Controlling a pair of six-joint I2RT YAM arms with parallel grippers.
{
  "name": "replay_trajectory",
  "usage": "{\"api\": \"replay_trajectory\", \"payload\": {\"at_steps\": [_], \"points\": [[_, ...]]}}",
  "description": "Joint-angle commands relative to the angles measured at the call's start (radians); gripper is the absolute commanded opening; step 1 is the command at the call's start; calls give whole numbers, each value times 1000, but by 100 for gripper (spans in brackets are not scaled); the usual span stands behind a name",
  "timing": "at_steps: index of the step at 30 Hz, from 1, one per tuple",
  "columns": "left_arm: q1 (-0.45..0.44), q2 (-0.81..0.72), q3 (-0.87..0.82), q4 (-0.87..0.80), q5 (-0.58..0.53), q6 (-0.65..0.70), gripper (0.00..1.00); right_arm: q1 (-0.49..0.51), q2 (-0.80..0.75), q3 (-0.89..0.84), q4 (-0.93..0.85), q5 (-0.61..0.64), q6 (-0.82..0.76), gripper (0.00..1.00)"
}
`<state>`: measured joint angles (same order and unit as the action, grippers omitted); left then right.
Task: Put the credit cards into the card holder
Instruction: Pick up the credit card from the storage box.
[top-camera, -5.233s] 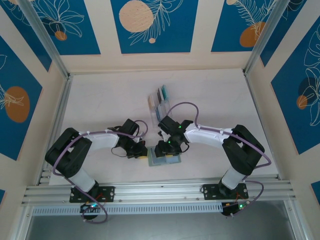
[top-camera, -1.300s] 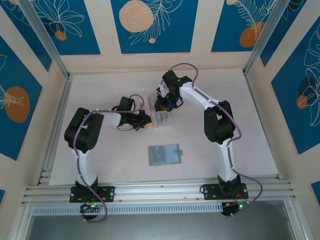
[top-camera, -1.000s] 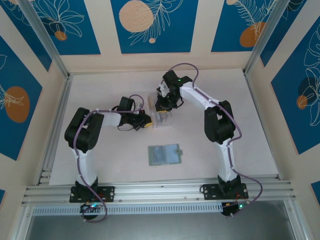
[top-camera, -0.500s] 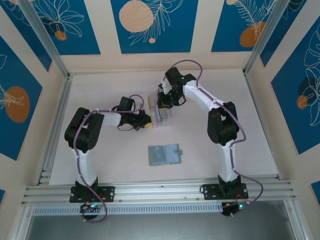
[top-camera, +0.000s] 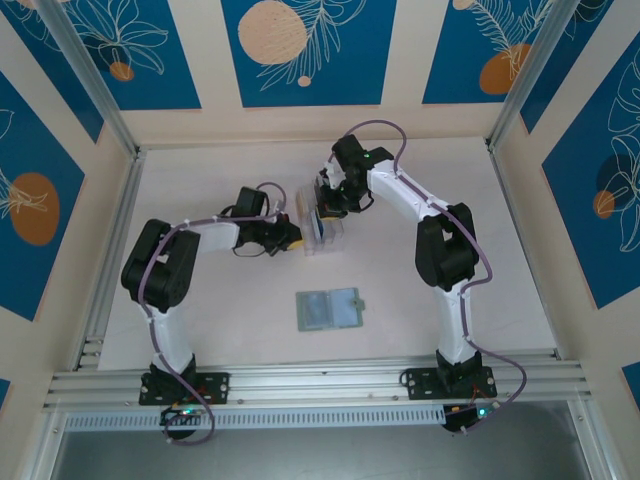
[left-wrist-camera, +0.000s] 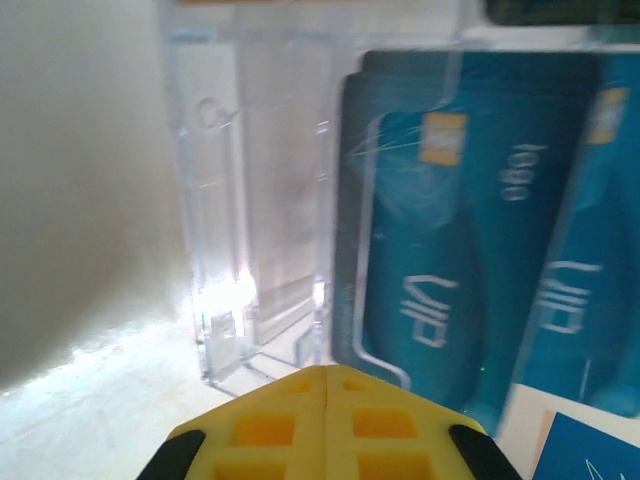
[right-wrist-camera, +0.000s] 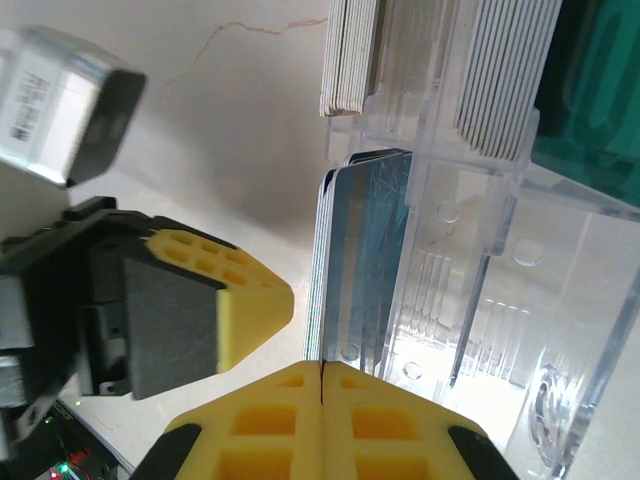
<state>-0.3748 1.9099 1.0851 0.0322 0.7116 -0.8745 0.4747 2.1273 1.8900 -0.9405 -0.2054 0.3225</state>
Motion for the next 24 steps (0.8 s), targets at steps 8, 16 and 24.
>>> {"api": "replay_trajectory", "payload": {"at_steps": [8, 16, 24], "points": [[-2, 18, 103, -54, 3, 30, 3, 21, 32, 28, -39, 9, 28, 0], [-35, 79, 164, -40, 15, 16, 3, 19, 26, 27, -57, -15, 26, 10], [-49, 108, 163, -21, 9, 5, 4, 5, 23, 13, -41, -83, 35, 13]]}}
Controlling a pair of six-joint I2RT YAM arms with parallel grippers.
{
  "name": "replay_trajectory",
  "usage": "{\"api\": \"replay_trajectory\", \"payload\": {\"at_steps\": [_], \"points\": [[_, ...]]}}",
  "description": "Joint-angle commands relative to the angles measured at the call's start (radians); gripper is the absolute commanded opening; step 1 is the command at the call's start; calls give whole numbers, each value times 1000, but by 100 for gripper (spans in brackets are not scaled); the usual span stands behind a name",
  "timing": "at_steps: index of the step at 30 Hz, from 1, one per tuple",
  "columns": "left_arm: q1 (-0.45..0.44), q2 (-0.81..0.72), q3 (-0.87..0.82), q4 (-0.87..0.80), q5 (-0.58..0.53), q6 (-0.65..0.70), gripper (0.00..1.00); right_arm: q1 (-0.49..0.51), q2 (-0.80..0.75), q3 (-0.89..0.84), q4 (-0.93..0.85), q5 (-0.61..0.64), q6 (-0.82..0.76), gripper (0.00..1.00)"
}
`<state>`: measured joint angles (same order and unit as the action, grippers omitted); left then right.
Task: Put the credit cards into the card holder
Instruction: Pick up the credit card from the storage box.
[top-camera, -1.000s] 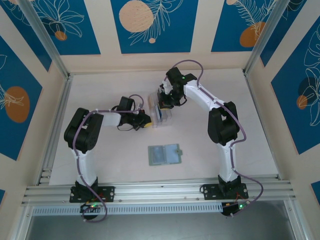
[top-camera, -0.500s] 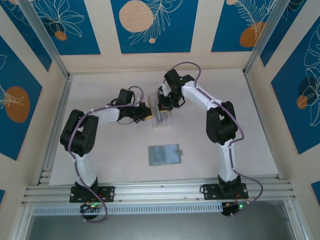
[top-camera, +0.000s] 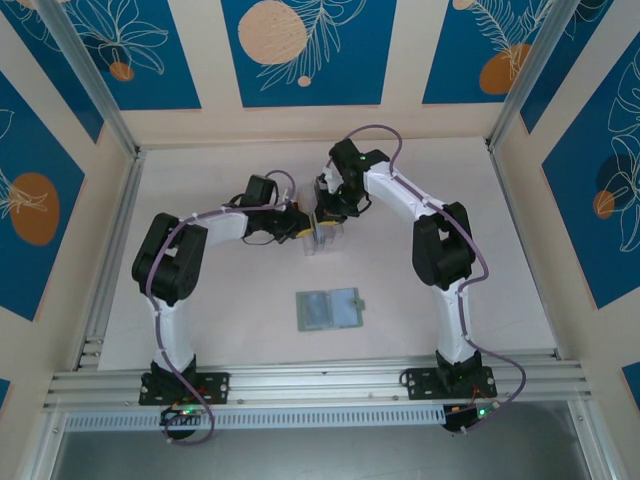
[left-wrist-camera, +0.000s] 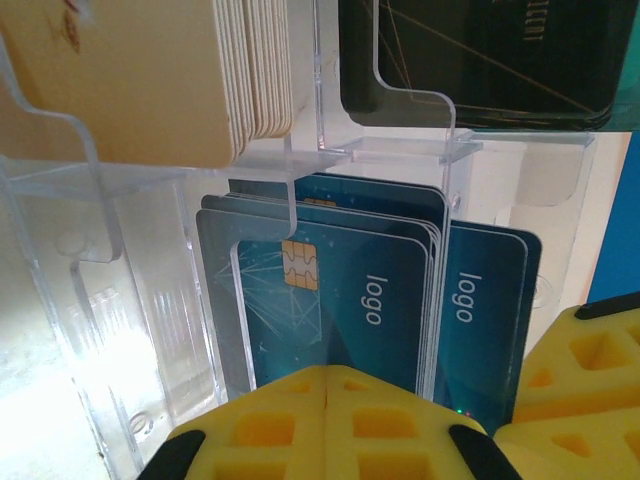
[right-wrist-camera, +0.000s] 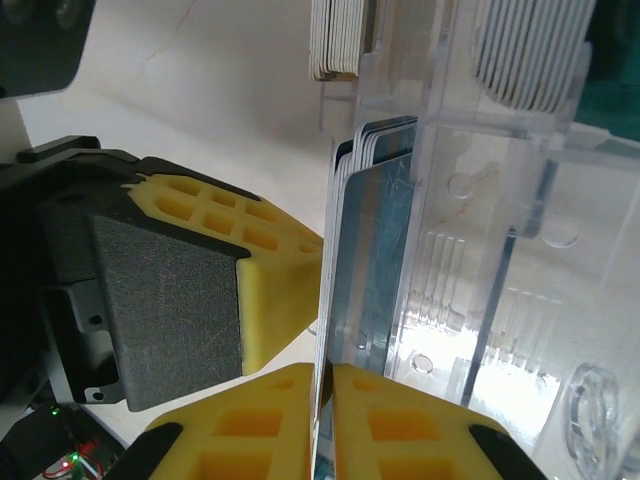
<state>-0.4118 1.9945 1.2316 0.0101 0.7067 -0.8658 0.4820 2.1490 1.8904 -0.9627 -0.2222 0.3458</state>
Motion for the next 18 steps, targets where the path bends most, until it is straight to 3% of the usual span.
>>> {"api": "replay_trajectory", "payload": {"at_steps": [1, 18], "points": [[-13, 26, 17, 1, 15, -3, 3, -4, 2, 13, -18, -69, 15, 13], [-17, 39, 16, -10, 1, 9, 3, -24, -5, 7, 1, -139, 29, 18]]}}
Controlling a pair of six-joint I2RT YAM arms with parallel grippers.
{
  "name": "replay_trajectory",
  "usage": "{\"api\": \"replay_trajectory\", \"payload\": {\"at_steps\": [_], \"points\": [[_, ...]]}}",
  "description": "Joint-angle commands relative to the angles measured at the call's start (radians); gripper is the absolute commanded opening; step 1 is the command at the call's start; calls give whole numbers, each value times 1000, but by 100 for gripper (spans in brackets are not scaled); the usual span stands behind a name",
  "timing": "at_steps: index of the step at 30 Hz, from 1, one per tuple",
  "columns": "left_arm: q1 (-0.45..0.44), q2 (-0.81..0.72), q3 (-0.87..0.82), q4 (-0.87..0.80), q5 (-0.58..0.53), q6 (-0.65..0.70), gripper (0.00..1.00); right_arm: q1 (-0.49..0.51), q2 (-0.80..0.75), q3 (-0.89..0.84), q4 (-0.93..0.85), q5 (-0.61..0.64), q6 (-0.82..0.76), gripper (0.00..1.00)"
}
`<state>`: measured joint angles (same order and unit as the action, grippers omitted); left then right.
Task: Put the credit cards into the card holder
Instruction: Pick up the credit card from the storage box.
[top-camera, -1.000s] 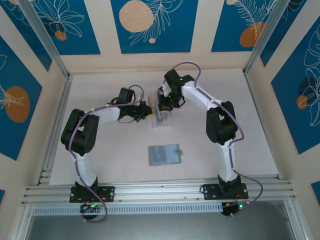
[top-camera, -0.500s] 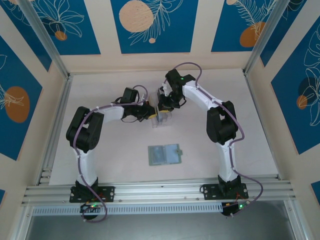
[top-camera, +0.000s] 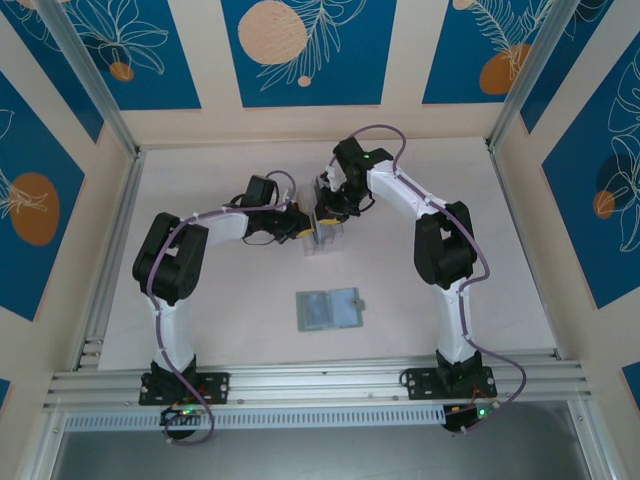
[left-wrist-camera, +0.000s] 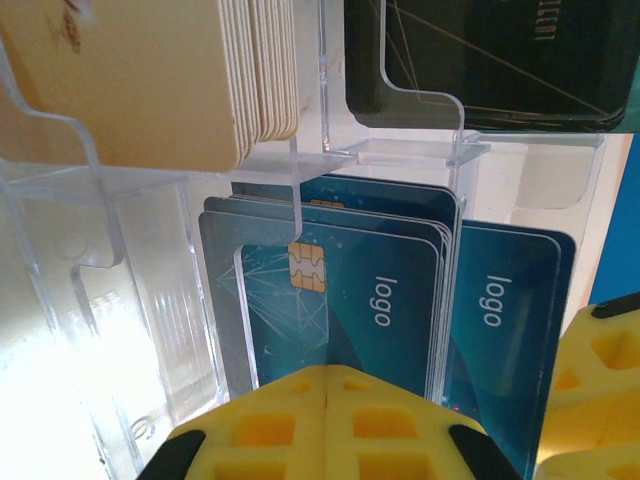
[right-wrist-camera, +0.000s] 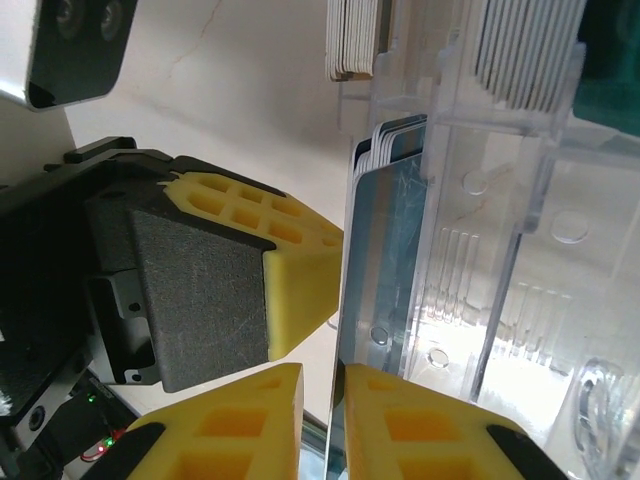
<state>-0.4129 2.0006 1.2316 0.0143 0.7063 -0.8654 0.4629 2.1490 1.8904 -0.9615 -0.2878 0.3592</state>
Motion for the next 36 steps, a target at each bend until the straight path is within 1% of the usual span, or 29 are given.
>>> {"api": "replay_trajectory", "payload": {"at_steps": [1, 3, 7, 13, 19, 24, 32, 36], "points": [[-16, 34, 17, -14, 1, 8, 3, -6, -6, 2, 6, -81, 20, 17], [-17, 33, 15, -12, 1, 10, 3, -8, -6, -2, 13, -95, 23, 14], [-17, 32, 12, -14, 1, 11, 3, -12, -4, -9, 23, -117, 28, 6], [-17, 28, 11, -16, 0, 12, 3, -16, -1, -20, 35, -148, 28, 1], [-17, 26, 13, -22, -2, 14, 3, -16, -8, -41, 36, -139, 32, 0], [-17, 29, 9, -22, -4, 15, 3, -19, -61, -83, 56, -81, 35, 0], [-17, 28, 16, -25, -2, 16, 3, -33, -95, -154, 102, -163, 52, 0], [-17, 31, 19, -28, -2, 19, 3, -42, -105, -172, 109, -174, 56, 0]]}}
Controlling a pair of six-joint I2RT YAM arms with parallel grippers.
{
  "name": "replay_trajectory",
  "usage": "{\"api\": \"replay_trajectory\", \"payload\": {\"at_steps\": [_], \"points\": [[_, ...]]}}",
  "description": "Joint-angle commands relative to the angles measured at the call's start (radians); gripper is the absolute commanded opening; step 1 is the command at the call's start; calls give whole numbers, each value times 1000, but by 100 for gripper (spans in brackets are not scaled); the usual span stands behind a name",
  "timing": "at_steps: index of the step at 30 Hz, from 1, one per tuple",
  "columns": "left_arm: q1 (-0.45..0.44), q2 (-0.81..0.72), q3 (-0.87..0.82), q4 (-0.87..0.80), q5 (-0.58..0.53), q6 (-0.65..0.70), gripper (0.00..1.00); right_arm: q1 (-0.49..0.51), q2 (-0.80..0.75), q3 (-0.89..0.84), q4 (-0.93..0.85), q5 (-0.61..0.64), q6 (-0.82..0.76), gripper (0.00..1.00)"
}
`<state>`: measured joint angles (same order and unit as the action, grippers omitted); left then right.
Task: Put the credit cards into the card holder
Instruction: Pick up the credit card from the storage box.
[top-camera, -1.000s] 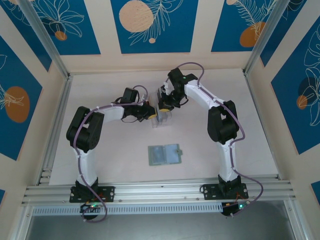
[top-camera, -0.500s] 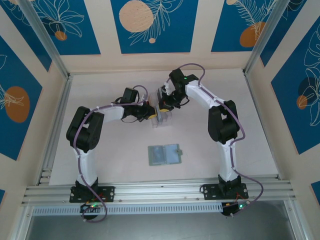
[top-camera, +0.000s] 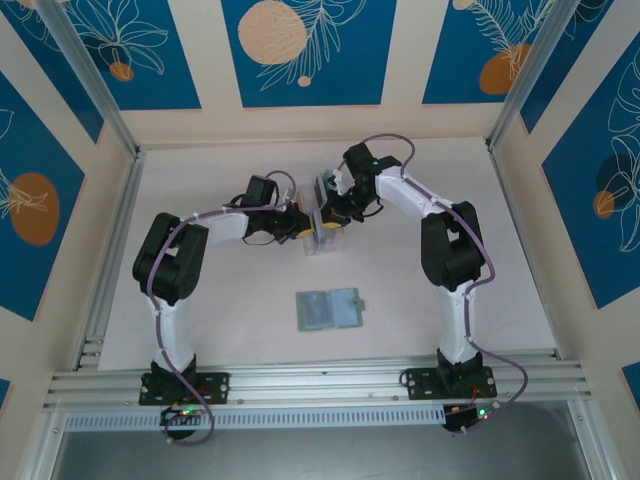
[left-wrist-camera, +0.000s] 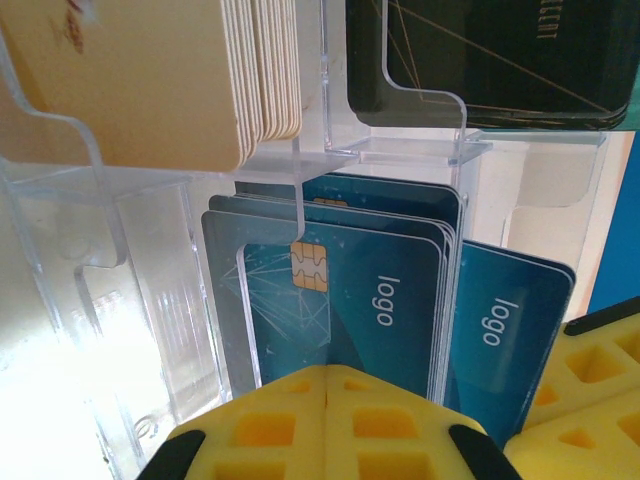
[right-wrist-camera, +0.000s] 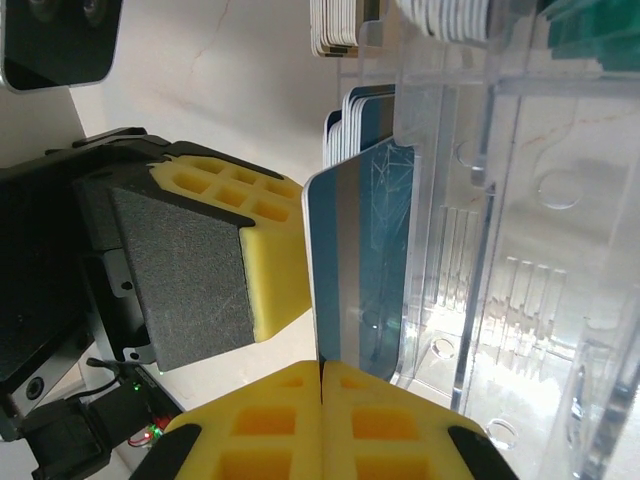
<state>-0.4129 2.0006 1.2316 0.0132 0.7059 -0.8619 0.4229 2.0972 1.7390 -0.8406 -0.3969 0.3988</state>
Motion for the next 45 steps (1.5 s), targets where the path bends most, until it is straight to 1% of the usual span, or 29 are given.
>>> {"api": "replay_trajectory", "payload": {"at_steps": [1, 8, 15, 20, 21, 22, 26, 35, 45], "points": [[-17, 32, 19, -27, -2, 16, 3, -5, -59, -29, -11, -67, 16, 0], [-17, 35, 21, -27, -3, 17, 3, -19, -83, -47, -10, -68, 8, 0], [-19, 38, 25, -28, -2, 15, 3, -24, -59, -38, -1, -124, 13, 0], [-20, 39, 27, -29, -1, 16, 3, -25, -44, -34, 5, -144, 16, 4], [-20, 38, 27, -29, -2, 15, 3, -25, -44, -33, 5, -143, 16, 4], [-20, 41, 28, -30, -2, 15, 3, -25, -44, -33, 6, -142, 15, 1], [-21, 43, 31, -32, -3, 15, 3, -29, -46, -32, 0, -129, 18, 0], [-21, 23, 32, -40, 0, 17, 3, -31, -80, -15, -27, -2, 14, 0], [-9, -6, 21, -31, 10, 5, 3, -30, -104, -2, -51, 67, 9, 0]]}}
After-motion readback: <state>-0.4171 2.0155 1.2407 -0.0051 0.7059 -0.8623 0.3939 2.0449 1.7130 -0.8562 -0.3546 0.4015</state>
